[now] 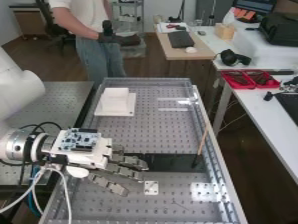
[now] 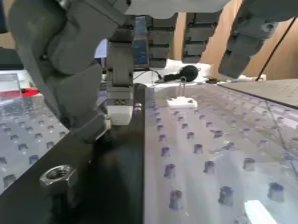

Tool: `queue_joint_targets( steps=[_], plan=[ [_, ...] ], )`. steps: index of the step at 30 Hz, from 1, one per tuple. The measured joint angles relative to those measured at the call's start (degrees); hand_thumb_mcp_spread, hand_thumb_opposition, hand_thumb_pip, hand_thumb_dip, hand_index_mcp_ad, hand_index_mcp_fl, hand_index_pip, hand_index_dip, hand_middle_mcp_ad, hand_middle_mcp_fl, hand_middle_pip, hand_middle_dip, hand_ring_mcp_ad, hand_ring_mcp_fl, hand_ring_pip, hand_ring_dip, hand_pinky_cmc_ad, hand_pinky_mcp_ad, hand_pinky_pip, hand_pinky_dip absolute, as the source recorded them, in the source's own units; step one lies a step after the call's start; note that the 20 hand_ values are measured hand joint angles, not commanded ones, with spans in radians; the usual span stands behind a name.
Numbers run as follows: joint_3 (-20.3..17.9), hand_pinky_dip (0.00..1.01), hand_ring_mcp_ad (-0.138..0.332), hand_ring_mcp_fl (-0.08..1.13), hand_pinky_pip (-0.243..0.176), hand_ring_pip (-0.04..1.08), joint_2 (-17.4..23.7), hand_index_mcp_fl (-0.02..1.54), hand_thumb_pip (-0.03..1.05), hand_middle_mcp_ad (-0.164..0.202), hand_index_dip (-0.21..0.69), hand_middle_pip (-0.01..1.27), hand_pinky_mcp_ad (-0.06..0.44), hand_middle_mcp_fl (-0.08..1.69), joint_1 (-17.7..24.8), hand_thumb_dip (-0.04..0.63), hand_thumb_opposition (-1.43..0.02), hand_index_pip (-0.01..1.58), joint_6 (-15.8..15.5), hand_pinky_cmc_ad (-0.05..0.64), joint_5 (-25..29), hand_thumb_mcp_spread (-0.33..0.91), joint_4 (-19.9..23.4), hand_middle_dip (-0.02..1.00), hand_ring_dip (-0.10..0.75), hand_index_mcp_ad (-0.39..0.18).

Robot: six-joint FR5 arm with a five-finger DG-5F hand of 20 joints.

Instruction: Grab the larger nut and place it in the white container

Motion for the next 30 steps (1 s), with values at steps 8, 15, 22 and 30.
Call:
queue_joint_targets(
  steps=[8,15,22,30],
  plan=[
    [0.01,0.37,0.117,0.0,-0.091,0.09,-0.29,0.33,0.68,0.024,0.093,0.12,0.297,0.06,0.09,0.202,-0.82,1.54,0.48,0.368,0.19,0.34,0.53,0.24,0.112,-0.126],
    [-0.02,0.37,0.117,0.0,-0.075,0.09,-0.29,0.46,0.66,0.026,0.096,0.12,0.297,0.08,0.24,0.204,-0.83,1.54,1.14,0.367,0.79,0.34,0.85,0.24,0.11,-0.129],
    [0.08,0.36,0.119,0.0,-0.075,0.09,-0.05,0.47,0.66,0.026,0.096,0.13,0.295,0.12,0.55,0.206,-0.83,1.54,1.58,0.368,1.06,0.34,1.01,0.24,0.119,-0.129],
    [0.43,0.36,0.119,0.0,-0.075,0.09,0.01,0.47,0.66,0.026,0.096,0.13,0.297,0.12,0.77,0.206,-0.83,1.54,1.56,0.367,0.9,0.34,0.89,0.24,0.119,-0.129]
  ],
)
